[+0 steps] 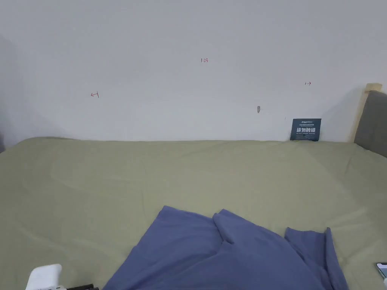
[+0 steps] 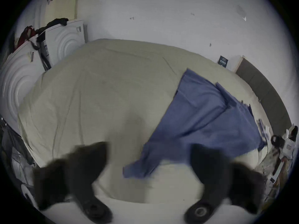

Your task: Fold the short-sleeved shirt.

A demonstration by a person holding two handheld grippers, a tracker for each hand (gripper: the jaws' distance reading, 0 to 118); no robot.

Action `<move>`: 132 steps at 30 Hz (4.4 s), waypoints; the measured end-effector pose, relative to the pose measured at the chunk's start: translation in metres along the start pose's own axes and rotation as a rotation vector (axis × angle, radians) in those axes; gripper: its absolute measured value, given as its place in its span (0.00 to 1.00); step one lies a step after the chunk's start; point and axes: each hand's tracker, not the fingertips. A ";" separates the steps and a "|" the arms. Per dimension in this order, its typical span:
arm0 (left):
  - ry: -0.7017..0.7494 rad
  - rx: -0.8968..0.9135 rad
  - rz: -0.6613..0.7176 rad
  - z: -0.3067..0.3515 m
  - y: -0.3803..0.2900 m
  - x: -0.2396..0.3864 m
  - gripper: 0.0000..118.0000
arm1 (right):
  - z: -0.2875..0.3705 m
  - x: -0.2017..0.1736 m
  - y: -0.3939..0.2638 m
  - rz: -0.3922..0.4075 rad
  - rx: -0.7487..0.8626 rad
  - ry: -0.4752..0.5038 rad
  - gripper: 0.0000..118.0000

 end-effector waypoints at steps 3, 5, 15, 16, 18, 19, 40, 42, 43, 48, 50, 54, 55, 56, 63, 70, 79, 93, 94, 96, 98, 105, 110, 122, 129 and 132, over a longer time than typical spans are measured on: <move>-0.033 0.165 0.005 0.032 0.014 0.014 0.98 | 0.020 -0.019 0.021 0.024 0.092 0.029 1.00; -0.077 0.247 -0.010 0.055 0.028 0.031 0.98 | 0.033 -0.040 0.035 0.082 0.179 0.063 1.00; -0.110 0.558 -0.202 0.133 0.053 0.124 0.77 | 0.092 -0.145 0.068 0.212 0.482 0.159 1.00; -0.089 0.588 -0.195 0.137 0.050 0.126 0.55 | 0.093 -0.150 0.066 0.229 0.490 0.141 0.98; -0.119 0.588 -0.191 0.139 0.045 0.128 0.00 | 0.098 -0.155 0.059 0.261 0.524 0.142 0.40; -0.119 0.594 -0.182 0.140 0.043 0.130 0.00 | 0.098 -0.159 0.058 0.264 0.528 0.129 0.02; 0.046 0.186 -0.088 0.072 0.008 -0.006 0.00 | 0.063 -0.182 0.018 0.313 0.391 0.184 0.01; 0.010 0.121 -0.070 0.057 0.003 -0.015 0.00 | 0.053 -0.183 0.015 0.305 0.365 0.195 0.01; -0.014 0.071 -0.060 0.047 0.001 -0.018 0.00 | 0.051 -0.186 0.012 0.305 0.351 0.195 0.01; -0.006 -0.067 -0.044 0.003 -0.005 -0.022 0.91 | 0.037 -0.191 0.004 0.304 0.290 0.208 0.01; -0.017 -0.128 -0.016 -0.015 -0.009 -0.022 0.95 | 0.032 -0.190 0.002 0.308 0.277 0.210 0.01; 0.024 -0.187 -0.034 -0.044 -0.016 -0.018 0.91 | 0.025 -0.189 -0.001 0.308 0.246 0.210 0.01; 0.028 -0.209 -0.035 -0.050 -0.016 -0.018 0.83 | 0.025 -0.189 -0.002 0.307 0.238 0.211 0.01; 0.029 -0.217 -0.031 -0.054 -0.016 -0.017 0.65 | 0.023 -0.189 -0.002 0.309 0.232 0.210 0.01; -0.017 -0.182 -0.009 -0.042 -0.018 -0.008 0.04 | 0.005 -0.175 0.001 0.299 0.177 0.182 0.01; -0.001 -0.199 -0.027 -0.046 -0.022 -0.006 0.04 | -0.052 -0.141 0.032 0.256 0.067 0.105 0.01; 0.011 -0.221 -0.098 -0.048 -0.017 -0.004 0.04 | -0.184 -0.110 0.125 0.276 -0.067 0.057 0.01; 0.009 -0.249 -0.117 -0.054 -0.015 -0.002 0.04 | -0.301 -0.112 0.143 0.456 -0.398 0.009 0.89; 0.008 -0.250 -0.115 -0.054 -0.015 -0.002 0.04 | -0.298 -0.112 0.146 0.457 -0.399 0.013 0.86; 0.005 -0.252 -0.110 -0.054 -0.014 -0.003 0.04 | -0.281 -0.114 0.150 0.469 -0.372 0.041 0.75; 0.007 -0.254 -0.110 -0.054 -0.013 -0.002 0.04 | -0.265 -0.116 0.157 0.479 -0.337 0.056 0.32; 0.021 -0.247 -0.110 -0.048 -0.011 0.002 0.04 | -0.200 -0.113 0.174 0.448 -0.231 0.125 0.05; 0.017 -0.156 -0.082 -0.029 0.005 0.006 0.04 | -0.139 -0.102 0.187 0.392 -0.118 0.169 0.05; -0.032 0.227 -0.071 0.060 0.142 0.050 0.04 | 0.051 -0.095 0.246 0.376 0.246 0.166 0.05; -0.080 0.380 -0.096 0.133 0.225 0.086 0.04 | 0.141 -0.099 0.288 0.349 0.454 0.130 0.05; -0.064 0.429 -0.110 0.160 0.258 0.100 0.04 | 0.159 -0.103 0.306 0.344 0.487 0.108 0.05</move>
